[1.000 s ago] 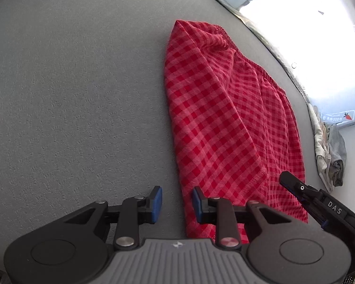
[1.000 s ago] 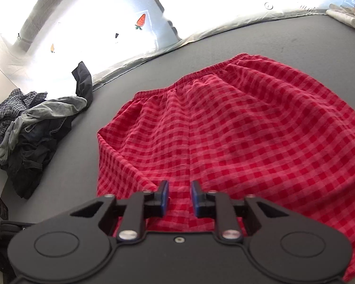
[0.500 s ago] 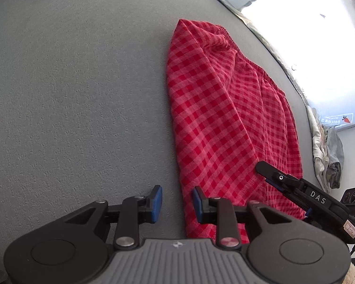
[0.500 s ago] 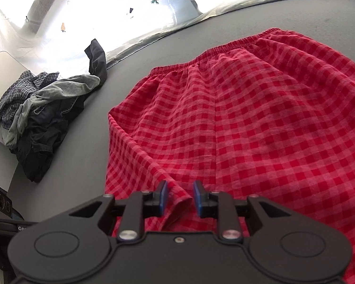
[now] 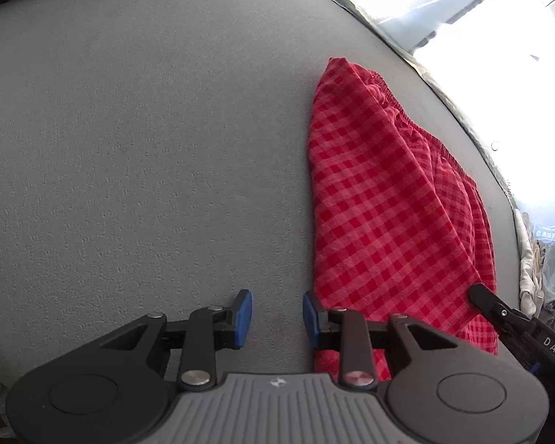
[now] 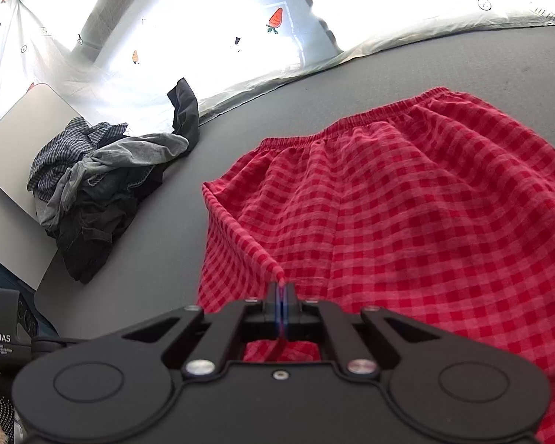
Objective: Fold clothes
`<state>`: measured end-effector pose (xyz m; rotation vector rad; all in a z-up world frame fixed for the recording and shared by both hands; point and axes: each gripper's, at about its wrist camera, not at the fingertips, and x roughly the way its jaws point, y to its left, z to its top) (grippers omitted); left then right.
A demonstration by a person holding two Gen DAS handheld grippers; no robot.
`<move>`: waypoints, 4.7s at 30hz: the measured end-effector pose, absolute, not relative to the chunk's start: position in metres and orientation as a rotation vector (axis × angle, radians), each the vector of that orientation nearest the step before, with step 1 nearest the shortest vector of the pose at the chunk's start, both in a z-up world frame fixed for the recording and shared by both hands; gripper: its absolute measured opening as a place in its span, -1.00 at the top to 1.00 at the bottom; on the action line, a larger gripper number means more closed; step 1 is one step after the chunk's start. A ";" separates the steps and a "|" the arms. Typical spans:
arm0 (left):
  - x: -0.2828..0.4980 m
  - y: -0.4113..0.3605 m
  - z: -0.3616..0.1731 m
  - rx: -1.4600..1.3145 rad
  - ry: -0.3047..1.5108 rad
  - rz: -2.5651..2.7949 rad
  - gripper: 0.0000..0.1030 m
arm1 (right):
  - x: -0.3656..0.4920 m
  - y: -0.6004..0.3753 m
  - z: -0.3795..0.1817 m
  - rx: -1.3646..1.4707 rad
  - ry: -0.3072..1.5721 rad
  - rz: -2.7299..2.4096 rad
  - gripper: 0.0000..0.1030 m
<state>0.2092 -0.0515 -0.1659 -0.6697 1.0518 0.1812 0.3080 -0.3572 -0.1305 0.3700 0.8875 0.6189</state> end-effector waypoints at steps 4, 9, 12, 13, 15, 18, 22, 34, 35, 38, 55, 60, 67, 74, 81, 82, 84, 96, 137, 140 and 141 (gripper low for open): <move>0.212 -0.077 -0.161 -0.545 1.044 0.216 0.20 | 0.294 -0.393 -0.122 0.390 0.850 0.560 0.97; 0.215 -0.105 -0.162 -0.516 1.044 0.201 0.19 | 0.276 -0.442 -0.118 0.405 0.818 0.466 0.97; 0.217 -0.123 -0.162 -0.501 1.042 0.183 0.19 | 0.267 -0.470 -0.120 0.430 0.814 0.410 0.97; 0.218 -0.128 -0.163 -0.498 1.041 0.175 0.19 | 0.264 -0.480 -0.121 0.441 0.813 0.395 0.97; 0.220 -0.140 -0.163 -0.495 1.040 0.155 0.19 | 0.258 -0.495 -0.122 0.451 0.806 0.371 0.97; 0.221 -0.156 -0.162 -0.473 1.043 0.129 0.19 | 0.250 -0.514 -0.121 0.459 0.791 0.343 0.97; 0.220 -0.169 -0.162 -0.445 1.045 0.103 0.19 | 0.243 -0.537 -0.123 0.465 0.777 0.298 0.97; 0.224 -0.187 -0.168 -0.400 1.047 0.041 0.15 | 0.226 -0.580 -0.147 0.303 0.816 0.099 0.97; 0.222 -0.186 -0.168 -0.395 1.050 0.035 0.10 | 0.225 -0.583 -0.152 0.299 0.829 0.090 0.97; 0.218 -0.180 -0.167 -0.378 1.057 0.020 0.05 | 0.224 -0.585 -0.165 0.296 0.870 0.072 0.96; 0.208 -0.199 -0.158 -0.221 1.063 -0.077 -0.04 | 0.222 -0.584 -0.171 0.326 0.852 0.060 0.94; 0.207 -0.216 -0.160 -0.135 1.069 -0.141 -0.10 | 0.222 -0.586 -0.171 0.335 0.850 0.060 0.94; 0.212 -0.240 -0.174 0.047 1.045 -0.100 -0.10 | 0.221 -0.587 -0.172 0.334 0.844 0.071 0.94; 0.215 -0.253 -0.177 0.156 0.956 -0.051 -0.09 | 0.222 -0.587 -0.172 0.325 0.846 0.080 0.93; 0.206 -0.243 -0.167 0.070 0.901 -0.072 0.91 | 0.224 -0.585 -0.170 0.310 0.862 0.082 0.89; 0.204 -0.239 -0.164 0.040 0.904 -0.073 0.92 | 0.225 -0.583 -0.169 0.297 0.869 0.082 0.89; 0.199 -0.228 -0.161 -0.039 0.922 -0.062 0.92 | 0.227 -0.579 -0.167 0.264 0.887 0.082 0.82; 0.181 -0.191 -0.160 -0.181 0.994 0.008 0.64 | 0.239 -0.556 -0.158 0.121 0.954 0.084 0.54; 0.386 -0.119 -0.161 -0.525 0.927 -0.026 0.11 | 0.460 -0.409 -0.122 0.117 0.844 0.526 0.53; 0.403 -0.123 -0.167 -0.501 0.960 -0.050 0.11 | 0.469 -0.404 -0.132 0.143 0.878 0.538 0.48; 0.406 -0.124 -0.169 -0.497 0.969 -0.056 0.11 | 0.471 -0.402 -0.134 0.149 0.886 0.545 0.48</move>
